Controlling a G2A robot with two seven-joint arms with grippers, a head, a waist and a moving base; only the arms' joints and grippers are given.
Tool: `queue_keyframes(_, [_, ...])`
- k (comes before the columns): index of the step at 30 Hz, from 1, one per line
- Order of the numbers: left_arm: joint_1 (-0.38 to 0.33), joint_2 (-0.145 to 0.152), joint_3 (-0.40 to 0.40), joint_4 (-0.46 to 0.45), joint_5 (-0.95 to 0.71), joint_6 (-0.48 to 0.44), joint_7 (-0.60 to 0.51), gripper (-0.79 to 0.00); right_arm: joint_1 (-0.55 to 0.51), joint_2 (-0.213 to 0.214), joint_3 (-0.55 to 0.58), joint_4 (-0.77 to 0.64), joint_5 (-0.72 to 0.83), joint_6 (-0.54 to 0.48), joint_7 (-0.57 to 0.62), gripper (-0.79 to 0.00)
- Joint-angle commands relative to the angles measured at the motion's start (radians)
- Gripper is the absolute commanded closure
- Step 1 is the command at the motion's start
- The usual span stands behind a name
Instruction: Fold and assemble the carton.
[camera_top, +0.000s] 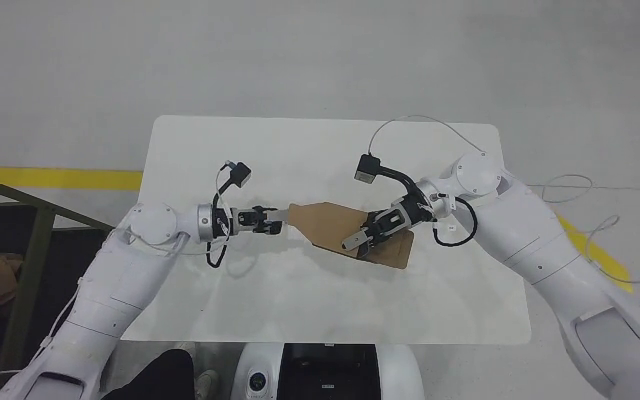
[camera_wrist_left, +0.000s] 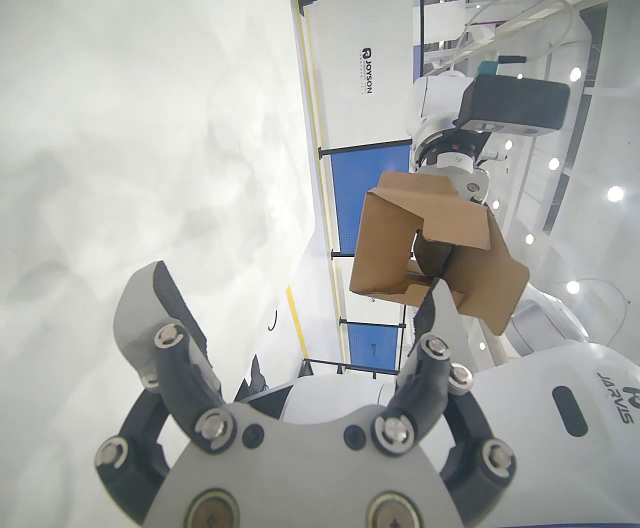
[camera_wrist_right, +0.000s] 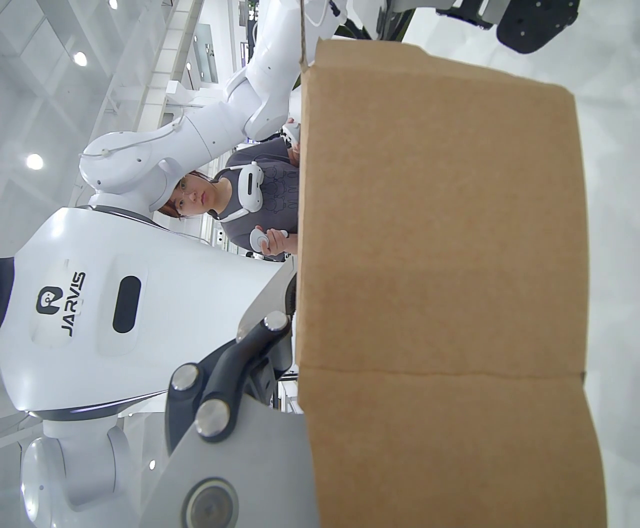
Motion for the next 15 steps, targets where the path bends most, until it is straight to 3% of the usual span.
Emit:
queue_keyframes(1, [-0.028, -0.010, 0.032, 0.016, -0.001, -0.003, 0.013, -0.785, 0.000, 0.000, 0.000, 0.000, 0.000, 0.000, 0.000, 0.000])
queue_keyframes(9, [-0.136, -0.046, 0.113, 0.116, -0.002, -0.046, 0.082, -0.785, 0.000, 0.000, 0.000, 0.000, 0.000, 0.000, 0.000, 0.000])
queue_keyframes(15, [-0.174, -0.063, 0.153, 0.129, -0.020, -0.081, 0.046, -0.785, 0.000, 0.000, 0.000, 0.000, 0.000, 0.000, 0.000, 0.000])
